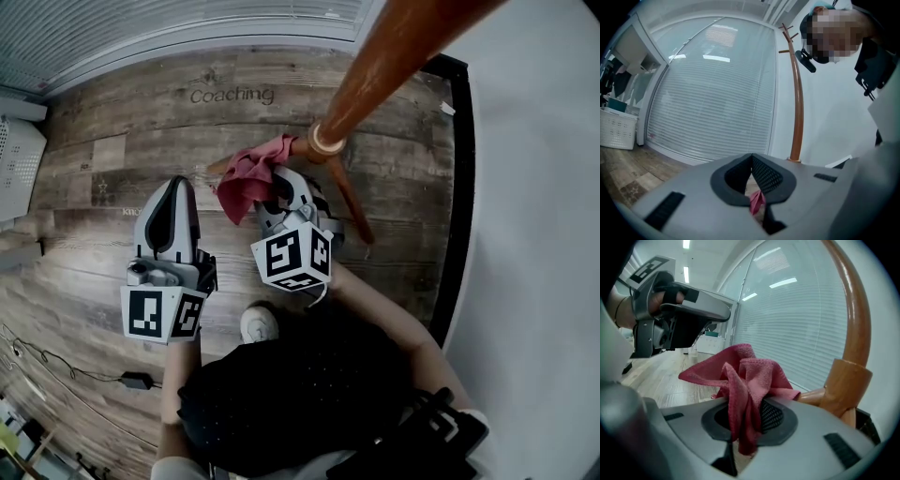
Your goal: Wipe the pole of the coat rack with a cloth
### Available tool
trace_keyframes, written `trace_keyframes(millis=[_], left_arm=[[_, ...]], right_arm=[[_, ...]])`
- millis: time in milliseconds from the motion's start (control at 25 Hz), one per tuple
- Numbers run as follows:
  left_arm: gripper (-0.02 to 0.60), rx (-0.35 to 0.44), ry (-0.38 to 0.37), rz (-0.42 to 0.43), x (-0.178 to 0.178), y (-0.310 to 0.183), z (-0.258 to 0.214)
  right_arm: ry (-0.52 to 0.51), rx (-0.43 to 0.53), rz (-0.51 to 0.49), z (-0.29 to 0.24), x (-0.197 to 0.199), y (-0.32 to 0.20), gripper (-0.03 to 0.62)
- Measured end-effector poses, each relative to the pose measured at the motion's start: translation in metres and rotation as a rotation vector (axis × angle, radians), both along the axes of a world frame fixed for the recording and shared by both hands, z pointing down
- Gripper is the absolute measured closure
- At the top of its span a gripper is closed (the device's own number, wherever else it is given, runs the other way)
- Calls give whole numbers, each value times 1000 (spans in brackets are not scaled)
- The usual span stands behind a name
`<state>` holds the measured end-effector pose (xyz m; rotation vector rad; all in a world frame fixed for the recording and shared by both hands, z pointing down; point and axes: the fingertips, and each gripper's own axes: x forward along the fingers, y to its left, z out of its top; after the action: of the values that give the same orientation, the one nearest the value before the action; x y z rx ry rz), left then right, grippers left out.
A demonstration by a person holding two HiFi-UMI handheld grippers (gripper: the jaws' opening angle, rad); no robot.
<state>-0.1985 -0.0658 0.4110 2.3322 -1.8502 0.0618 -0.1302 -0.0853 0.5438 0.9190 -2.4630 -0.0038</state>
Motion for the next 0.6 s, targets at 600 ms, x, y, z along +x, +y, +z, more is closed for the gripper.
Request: trace_keyframes(millis=[600], left_arm=[[566,-20,-9,-15,-11,3,4]], right_arm=[[27,-52,-87,26,-33,8,508]])
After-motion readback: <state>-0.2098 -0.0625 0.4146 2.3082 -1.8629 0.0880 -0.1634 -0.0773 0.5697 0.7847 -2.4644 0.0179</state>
